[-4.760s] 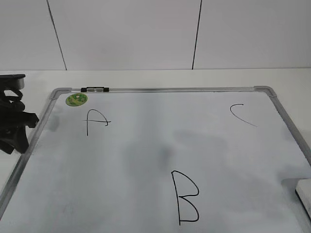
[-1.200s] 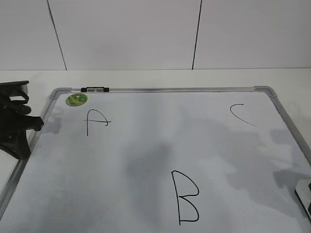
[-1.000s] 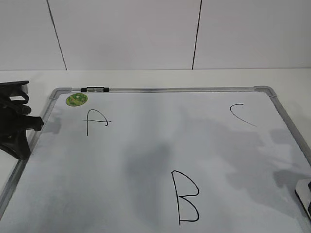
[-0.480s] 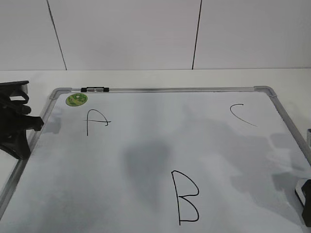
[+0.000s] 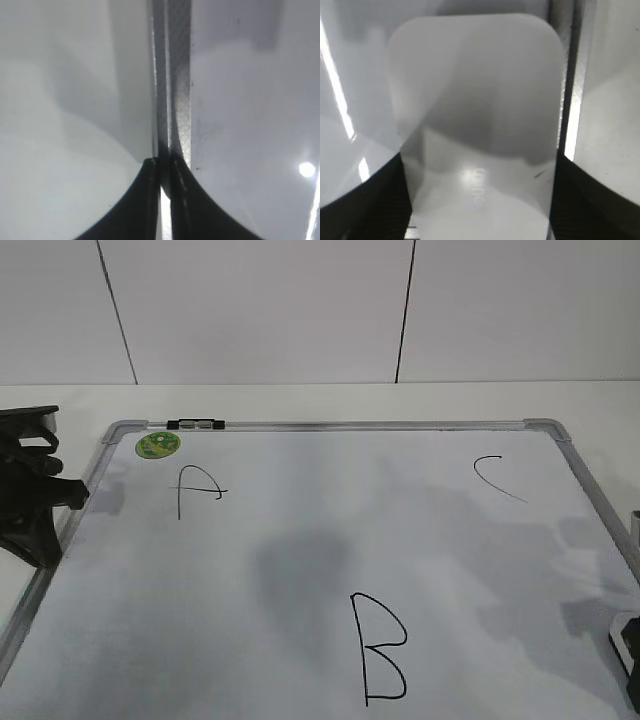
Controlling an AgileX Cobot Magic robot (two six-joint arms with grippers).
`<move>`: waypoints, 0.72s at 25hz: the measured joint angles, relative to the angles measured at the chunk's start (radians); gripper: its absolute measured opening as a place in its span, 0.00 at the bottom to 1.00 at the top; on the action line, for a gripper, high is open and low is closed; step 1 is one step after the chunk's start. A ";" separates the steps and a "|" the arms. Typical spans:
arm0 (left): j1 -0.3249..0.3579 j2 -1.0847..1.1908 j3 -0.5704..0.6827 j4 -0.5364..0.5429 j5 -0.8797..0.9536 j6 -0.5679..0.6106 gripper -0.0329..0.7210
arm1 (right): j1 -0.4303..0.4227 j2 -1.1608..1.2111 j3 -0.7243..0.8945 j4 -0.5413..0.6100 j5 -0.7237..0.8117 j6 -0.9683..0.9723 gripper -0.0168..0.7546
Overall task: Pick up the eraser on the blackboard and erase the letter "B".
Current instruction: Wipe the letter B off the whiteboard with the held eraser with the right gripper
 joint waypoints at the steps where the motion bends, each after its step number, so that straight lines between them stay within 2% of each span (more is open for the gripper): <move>1: 0.002 0.000 0.000 0.001 0.000 0.000 0.07 | 0.000 0.000 0.000 0.002 0.005 0.000 0.74; 12: 0.004 0.000 0.000 0.007 -0.003 0.000 0.07 | 0.000 0.005 -0.004 0.015 0.035 0.002 0.72; 18: 0.004 0.000 0.000 0.007 -0.003 0.000 0.07 | 0.000 0.010 -0.103 0.009 0.088 0.006 0.72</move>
